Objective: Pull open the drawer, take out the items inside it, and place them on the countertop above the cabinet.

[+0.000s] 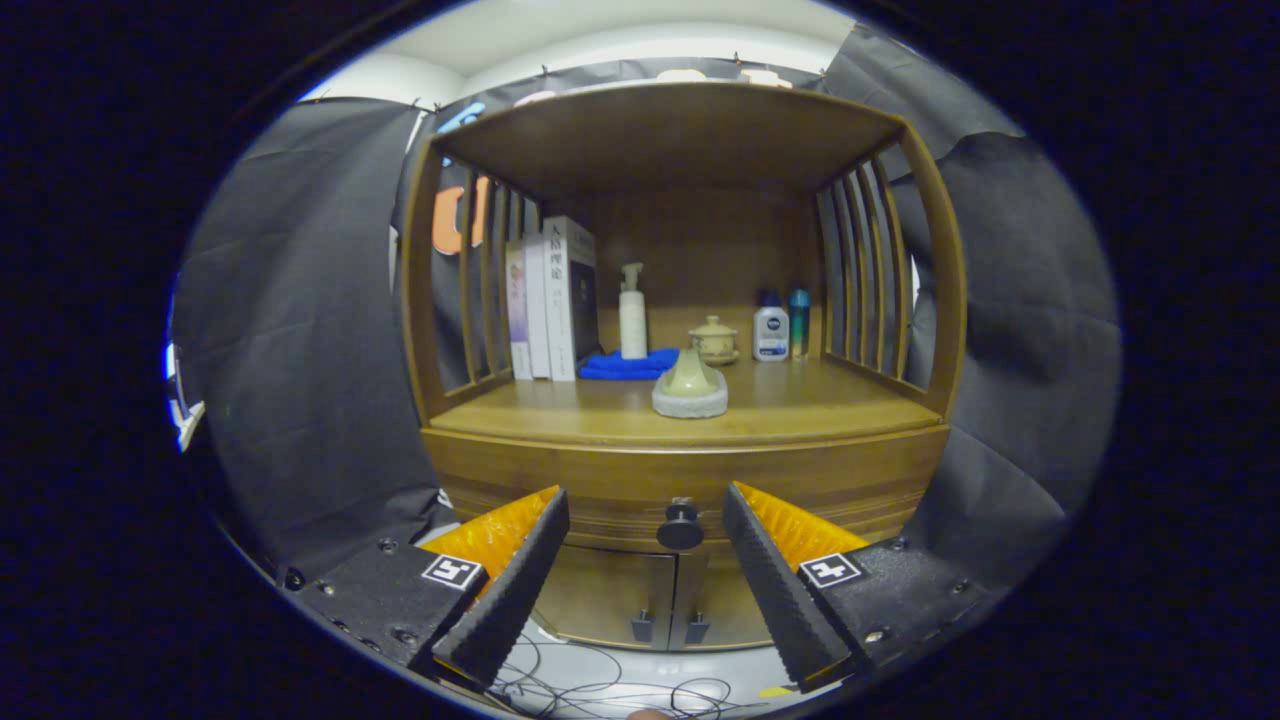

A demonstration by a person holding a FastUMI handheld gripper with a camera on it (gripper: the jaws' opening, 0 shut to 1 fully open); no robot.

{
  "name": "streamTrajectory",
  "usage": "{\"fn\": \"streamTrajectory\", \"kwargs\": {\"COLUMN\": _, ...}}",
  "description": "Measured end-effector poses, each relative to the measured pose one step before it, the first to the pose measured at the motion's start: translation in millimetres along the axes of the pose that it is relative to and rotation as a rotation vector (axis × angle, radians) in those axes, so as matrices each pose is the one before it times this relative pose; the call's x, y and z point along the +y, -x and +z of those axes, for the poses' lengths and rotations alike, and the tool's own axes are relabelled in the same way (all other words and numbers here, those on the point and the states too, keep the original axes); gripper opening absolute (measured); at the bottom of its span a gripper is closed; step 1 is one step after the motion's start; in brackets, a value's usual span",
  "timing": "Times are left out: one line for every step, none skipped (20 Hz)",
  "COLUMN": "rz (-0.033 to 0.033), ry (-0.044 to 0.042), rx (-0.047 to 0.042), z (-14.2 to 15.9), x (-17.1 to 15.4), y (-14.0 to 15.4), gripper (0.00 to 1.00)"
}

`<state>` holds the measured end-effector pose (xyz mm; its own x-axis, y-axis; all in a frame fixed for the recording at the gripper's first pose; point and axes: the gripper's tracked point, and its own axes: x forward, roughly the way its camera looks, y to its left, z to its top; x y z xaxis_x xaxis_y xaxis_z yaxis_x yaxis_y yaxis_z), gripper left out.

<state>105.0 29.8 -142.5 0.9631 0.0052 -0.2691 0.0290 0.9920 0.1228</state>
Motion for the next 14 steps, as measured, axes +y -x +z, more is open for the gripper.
{"fn": "streamTrajectory", "kwargs": {"rz": 0.0116, "ry": 0.00474, "rx": -0.01716, "z": 4.77, "x": 2.33, "y": 11.28, "gripper": 1.0}}
{"fn": "streamTrajectory", "kwargs": {"rz": 0.01364, "ry": 0.00553, "rx": -0.0185, "z": 5.68, "x": 3.2, "y": 10.82, "gripper": 1.0}}
{"fn": "streamTrajectory", "kwargs": {"rz": 0.01572, "ry": 0.00896, "rx": -0.01117, "z": 4.7, "x": 4.02, "y": 9.63, "gripper": 1.0}}
{"fn": "streamTrajectory", "kwargs": {"rz": 0.01765, "ry": 0.00471, "rx": -0.00754, "z": 3.14, "x": 4.89, "y": 10.16, "gripper": 1.0}}
{"fn": "streamTrajectory", "kwargs": {"rz": 0.01679, "ry": 0.00378, "rx": -0.00613, "z": 2.49, "x": 5.27, "y": 10.06, "gripper": 1.0}}
{"fn": "streamTrajectory", "kwargs": {"rz": 0.01143, "ry": -0.00055, "rx": -0.00735, "z": 2.86, "x": 4.2, "y": 10.83, "gripper": 1.0}}
{"fn": "streamTrajectory", "kwargs": {"rz": 0.00103, "ry": -0.00388, "rx": -0.00482, "z": 1.58, "x": 2.51, "y": 11.04, "gripper": 1.0}}
{"fn": "streamTrajectory", "kwargs": {"rz": -0.00073, "ry": -0.00672, "rx": -0.00548, "z": 0.54, "x": 2.7, "y": 10.22, "gripper": 1.0}}
{"fn": "streamTrajectory", "kwargs": {"rz": -0.00285, "ry": -0.00482, "rx": -0.00451, "z": 1.16, "x": 3.13, "y": 10.73, "gripper": 1.0}}
{"fn": "streamTrajectory", "kwargs": {"rz": -0.00576, "ry": -0.00405, "rx": -0.00659, "z": 0.57, "x": 2.51, "y": 10.55, "gripper": 1.0}}
{"fn": "streamTrajectory", "kwargs": {"rz": -0.00787, "ry": 0.00247, "rx": -0.01748, "z": 3.22, "x": 1.57, "y": 11.48, "gripper": 1.0}}
{"fn": "streamTrajectory", "kwargs": {"rz": -0.00952, "ry": 0.00288, "rx": -0.02414, "z": 4.79, "x": 0.75, "y": 10.45, "gripper": 1.0}}
{"fn": "streamTrajectory", "kwargs": {"rz": -0.01111, "ry": 0.00352, "rx": -0.01911, "z": 3.12, "x": 0.86, "y": 9.76, "gripper": 1.0}}
{"fn": "streamTrajectory", "kwargs": {"rz": -0.01658, "ry": -0.00031, "rx": -0.00671, "z": -0.55, "x": -0.88, "y": 8.7, "gripper": 1.0}}
